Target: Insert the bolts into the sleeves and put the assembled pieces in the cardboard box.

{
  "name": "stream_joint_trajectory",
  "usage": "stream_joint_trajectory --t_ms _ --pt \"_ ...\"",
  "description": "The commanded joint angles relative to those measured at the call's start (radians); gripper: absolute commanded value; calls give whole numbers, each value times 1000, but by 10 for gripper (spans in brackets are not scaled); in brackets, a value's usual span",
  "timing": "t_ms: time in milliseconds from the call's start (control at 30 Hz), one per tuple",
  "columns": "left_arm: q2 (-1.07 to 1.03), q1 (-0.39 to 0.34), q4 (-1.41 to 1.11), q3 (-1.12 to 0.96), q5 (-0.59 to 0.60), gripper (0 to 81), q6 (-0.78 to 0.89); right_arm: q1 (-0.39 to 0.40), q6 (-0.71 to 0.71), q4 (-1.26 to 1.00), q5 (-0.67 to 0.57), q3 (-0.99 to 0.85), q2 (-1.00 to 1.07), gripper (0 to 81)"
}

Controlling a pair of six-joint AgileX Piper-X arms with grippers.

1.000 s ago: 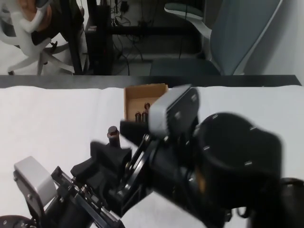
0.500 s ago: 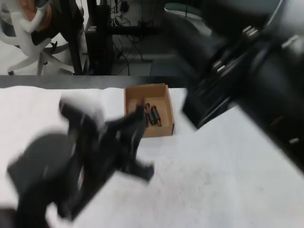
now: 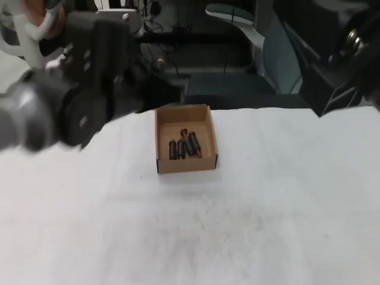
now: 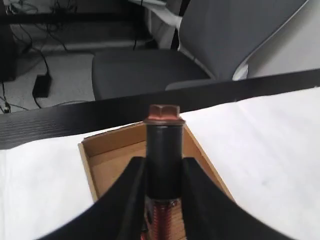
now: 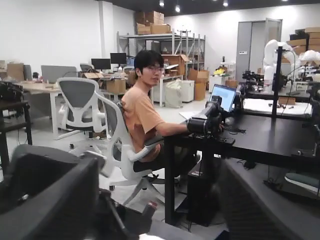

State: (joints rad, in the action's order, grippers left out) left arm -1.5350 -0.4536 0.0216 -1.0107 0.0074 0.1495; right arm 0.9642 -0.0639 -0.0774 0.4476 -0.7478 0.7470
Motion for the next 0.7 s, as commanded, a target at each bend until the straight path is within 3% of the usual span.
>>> stream_joint_trajectory --t_ms 0,233,633,667 --pt "-89 -4 54 -115 40 18 -1 -5 5 59 -12 -28 -6 630" --pt "-268 -18 155 -242 -7 18 6 -5 42 105 -28 -29 -6 630" --pt "-476 -15 184 -286 -7 0 7 -5 137 178 -147 -29 -6 630" --pt "-480 -13 184 -286 6 41 7 -5 143 178 -147 -29 -6 630"
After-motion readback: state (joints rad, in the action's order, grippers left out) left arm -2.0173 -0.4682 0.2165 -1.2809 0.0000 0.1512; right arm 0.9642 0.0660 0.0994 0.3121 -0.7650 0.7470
